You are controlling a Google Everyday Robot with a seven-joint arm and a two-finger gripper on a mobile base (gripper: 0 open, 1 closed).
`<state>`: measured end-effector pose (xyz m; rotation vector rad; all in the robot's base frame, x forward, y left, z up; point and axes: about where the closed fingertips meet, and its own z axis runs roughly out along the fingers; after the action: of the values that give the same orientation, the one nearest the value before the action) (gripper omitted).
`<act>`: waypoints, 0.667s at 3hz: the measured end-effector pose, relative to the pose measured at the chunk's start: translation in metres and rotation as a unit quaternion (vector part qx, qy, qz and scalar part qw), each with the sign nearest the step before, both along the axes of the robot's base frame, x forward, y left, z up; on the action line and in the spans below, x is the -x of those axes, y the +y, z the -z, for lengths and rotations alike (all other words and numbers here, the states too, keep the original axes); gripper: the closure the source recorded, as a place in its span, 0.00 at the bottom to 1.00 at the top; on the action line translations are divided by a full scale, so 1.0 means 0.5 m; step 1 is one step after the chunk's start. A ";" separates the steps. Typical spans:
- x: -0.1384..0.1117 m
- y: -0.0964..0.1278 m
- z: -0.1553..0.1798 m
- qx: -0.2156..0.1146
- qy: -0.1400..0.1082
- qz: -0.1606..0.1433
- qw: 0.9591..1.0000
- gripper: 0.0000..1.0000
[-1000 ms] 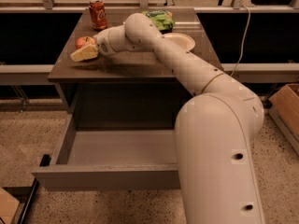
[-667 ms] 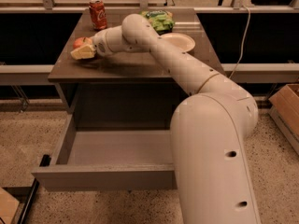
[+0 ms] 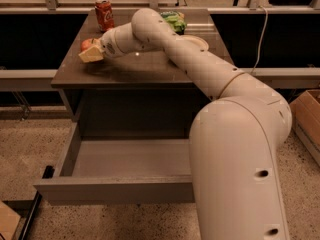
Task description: Place apple into top drawer
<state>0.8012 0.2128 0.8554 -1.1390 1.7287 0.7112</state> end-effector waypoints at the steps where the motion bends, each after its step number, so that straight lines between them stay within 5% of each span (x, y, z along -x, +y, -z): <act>1: 0.052 -0.040 -0.048 0.017 0.004 -0.023 1.000 1.00; 2: 0.169 -0.097 -0.083 0.037 0.023 -0.075 0.996 1.00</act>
Offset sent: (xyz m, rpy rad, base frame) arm -0.1320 -0.0822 0.0548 -0.1150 0.0715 0.2336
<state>0.7166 0.1642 0.8968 -1.3240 1.7325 0.7747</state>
